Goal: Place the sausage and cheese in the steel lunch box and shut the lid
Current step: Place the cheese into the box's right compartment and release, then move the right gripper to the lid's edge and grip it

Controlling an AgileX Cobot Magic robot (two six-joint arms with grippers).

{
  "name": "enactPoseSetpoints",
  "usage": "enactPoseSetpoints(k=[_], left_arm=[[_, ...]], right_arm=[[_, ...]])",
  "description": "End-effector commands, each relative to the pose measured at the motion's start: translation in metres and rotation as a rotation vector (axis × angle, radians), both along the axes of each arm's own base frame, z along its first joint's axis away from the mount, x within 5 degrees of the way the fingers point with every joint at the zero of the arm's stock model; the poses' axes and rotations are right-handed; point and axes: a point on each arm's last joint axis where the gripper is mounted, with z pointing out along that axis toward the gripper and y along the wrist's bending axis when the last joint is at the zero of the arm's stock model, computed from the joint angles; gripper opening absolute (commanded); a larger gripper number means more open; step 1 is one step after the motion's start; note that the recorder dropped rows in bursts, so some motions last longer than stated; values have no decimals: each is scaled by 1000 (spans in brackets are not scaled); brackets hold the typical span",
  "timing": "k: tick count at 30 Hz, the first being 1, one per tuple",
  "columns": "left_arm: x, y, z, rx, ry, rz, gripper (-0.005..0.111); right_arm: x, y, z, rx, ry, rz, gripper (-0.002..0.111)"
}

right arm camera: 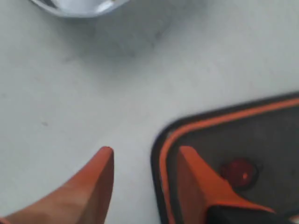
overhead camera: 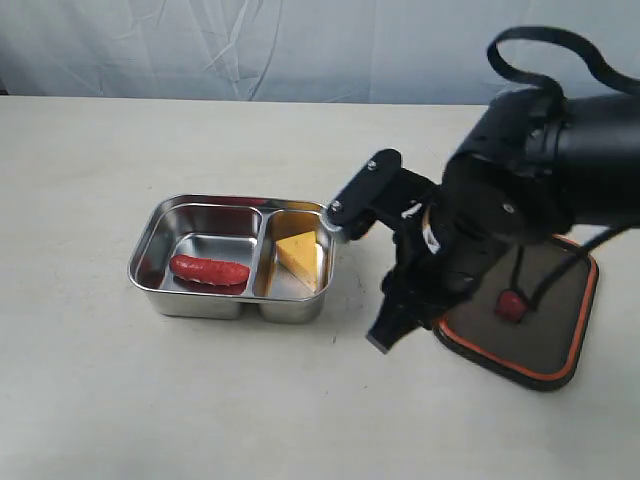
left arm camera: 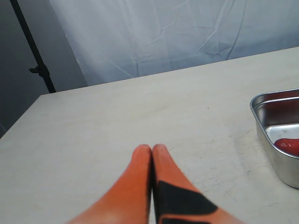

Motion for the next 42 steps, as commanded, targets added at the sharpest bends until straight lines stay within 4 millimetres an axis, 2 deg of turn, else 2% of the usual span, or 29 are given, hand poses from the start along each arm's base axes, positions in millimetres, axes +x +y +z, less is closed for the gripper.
enactPoseSetpoints(k=[1,5,8,14,17,24,31,34,42], left_arm=[[0,0,2,3,-20,-7,0],[0,0,2,3,-20,-7,0],[0,0,2,3,-20,-7,0],[0,0,2,3,-20,-7,0],[0,0,2,3,-20,-7,0],[0,0,2,3,-20,-7,0],[0,0,2,3,-20,-7,0],[0,0,2,3,-20,-7,0],[0,0,2,3,-20,-7,0]], right_arm=[[-15,-30,-18,-84,-6,-47,42],[-26,-43,-41,-90,-8,-5,42],[-26,-49,-50,-68,-52,-47,42],[-1,-73,-54,-1,-65,-266,42],[5,-79,-55,37,-38,-287,42],[0,-73,-56,103,77,-162,42],[14,-90,-59,104,68,-240,42],[18,-96,-68,77,95,-257,41],[17,-94,-90,34,168,-238,39]])
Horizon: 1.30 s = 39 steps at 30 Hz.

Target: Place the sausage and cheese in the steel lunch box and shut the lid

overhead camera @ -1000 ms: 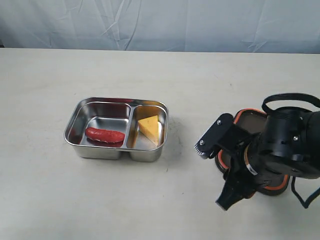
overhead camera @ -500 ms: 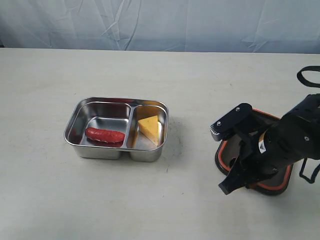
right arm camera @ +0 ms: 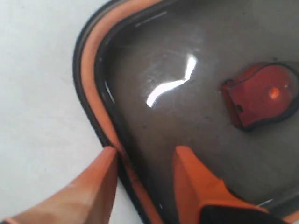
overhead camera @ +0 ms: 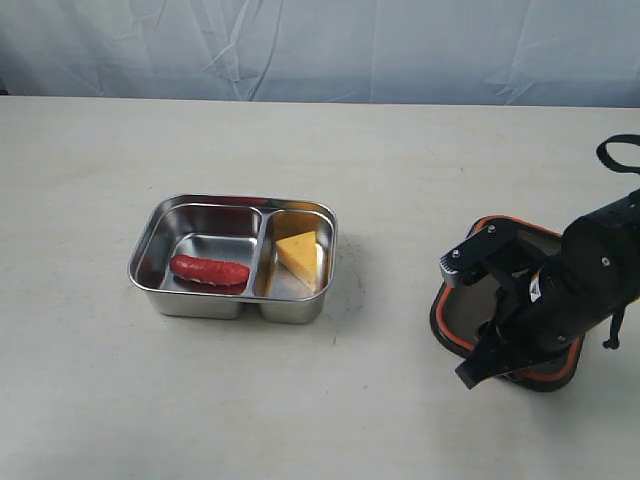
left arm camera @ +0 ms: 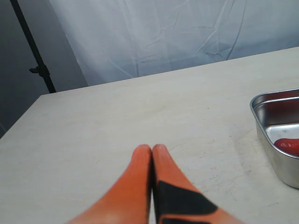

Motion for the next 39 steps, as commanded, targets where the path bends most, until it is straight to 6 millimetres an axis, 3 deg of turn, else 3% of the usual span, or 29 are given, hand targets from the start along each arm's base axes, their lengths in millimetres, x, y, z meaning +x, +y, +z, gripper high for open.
enactPoseSetpoints(k=[1,10,13,16,23,28,31,39], left_arm=[[0,0,2,3,-20,-7,0],[0,0,2,3,-20,-7,0],[0,0,2,3,-20,-7,0],[0,0,2,3,-20,-7,0],[0,0,2,3,-20,-7,0],[0,0,2,3,-20,-7,0],[0,0,2,3,-20,-7,0],[0,0,2,3,-20,-7,0]], right_arm=[[2,-1,-9,-10,13,10,39],[2,0,-19,-16,50,-11,33],[1,1,-24,-21,70,-19,21],[1,1,-25,-17,71,-32,-1],[1,3,-16,30,56,-85,-1],[-3,4,13,112,9,-136,-1],[-6,6,41,205,-39,-183,-1],[-28,0,139,512,-285,-215,-1]])
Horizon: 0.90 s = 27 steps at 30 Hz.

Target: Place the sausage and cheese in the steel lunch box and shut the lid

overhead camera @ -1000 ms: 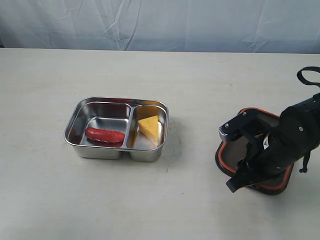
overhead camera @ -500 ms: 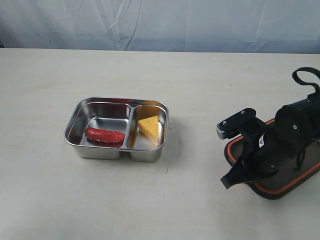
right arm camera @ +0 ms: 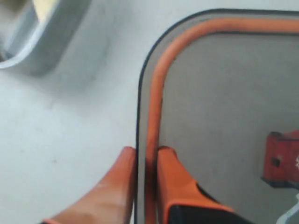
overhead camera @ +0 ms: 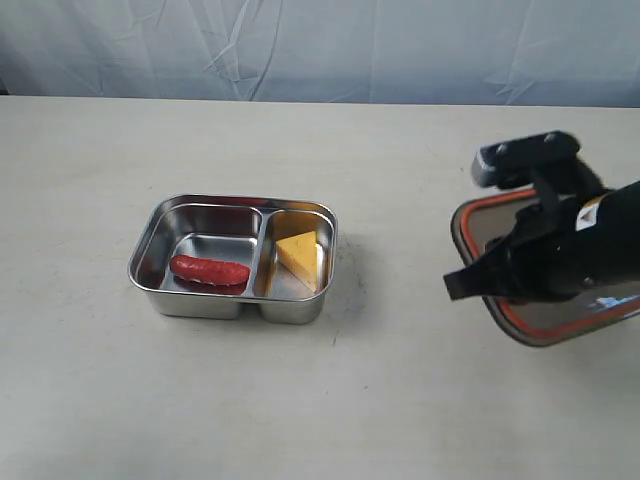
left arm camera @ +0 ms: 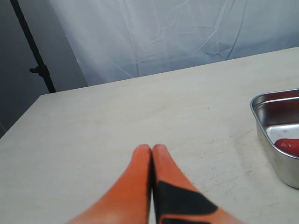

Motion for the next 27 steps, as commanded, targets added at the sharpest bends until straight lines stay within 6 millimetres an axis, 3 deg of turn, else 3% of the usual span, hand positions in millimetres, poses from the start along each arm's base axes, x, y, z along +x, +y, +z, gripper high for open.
enactPoseSetpoints(k=[1,6,11,18,27], left_arm=[[0,0,2,3,-20,-7,0],[0,0,2,3,-20,-7,0],[0,0,2,3,-20,-7,0],[0,0,2,3,-20,-7,0],[1,-1,8,36,-83,-19,0]], right_arm=[[-17,-7,54,180,-163,-28,-1],[-47,-12,96,399,-277,31,-1],[-76,-14,120,559,-328,164,-1],[-104,-11,125,622,-250,358,-1],[-113,-10,127,651,-212,431,-1]])
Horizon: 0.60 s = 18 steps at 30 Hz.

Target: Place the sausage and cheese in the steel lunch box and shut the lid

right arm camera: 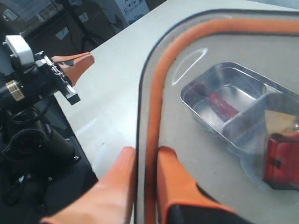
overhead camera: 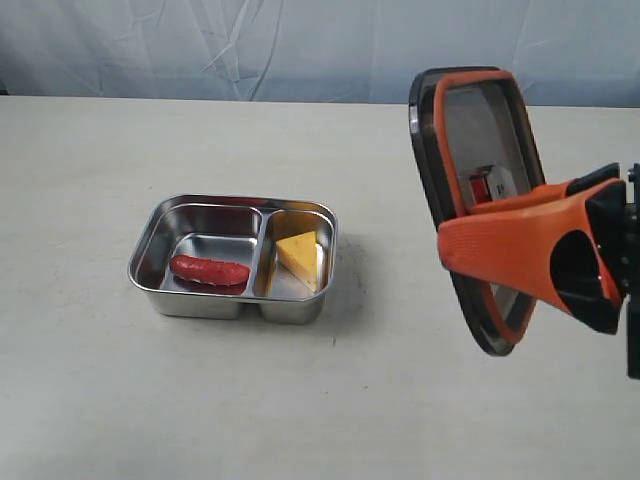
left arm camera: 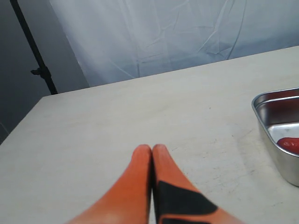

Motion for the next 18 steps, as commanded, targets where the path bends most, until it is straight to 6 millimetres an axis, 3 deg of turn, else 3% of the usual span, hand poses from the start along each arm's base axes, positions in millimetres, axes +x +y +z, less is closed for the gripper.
enactPoseSetpoints(k=[1,10,13,15,18], left_arm=[[1,-3,9,-28,-100,-27,0],[-1,3,33,-1098,-375,2,0],[0,-3,25,-1276,-254,-1,0],[-1,-20,10,-1298,7,-49,0],[-5,-33,4,-1300,162,-134,0]], right_arm=[[-5,1,6,50,-16,45,-1],[-12,7,31,315,-130,148,-1],[-8,7,37,374,-141,98,-1],[-4,7,36,435,-131,72,-1],[1,11,21,448,-113,77,-1]])
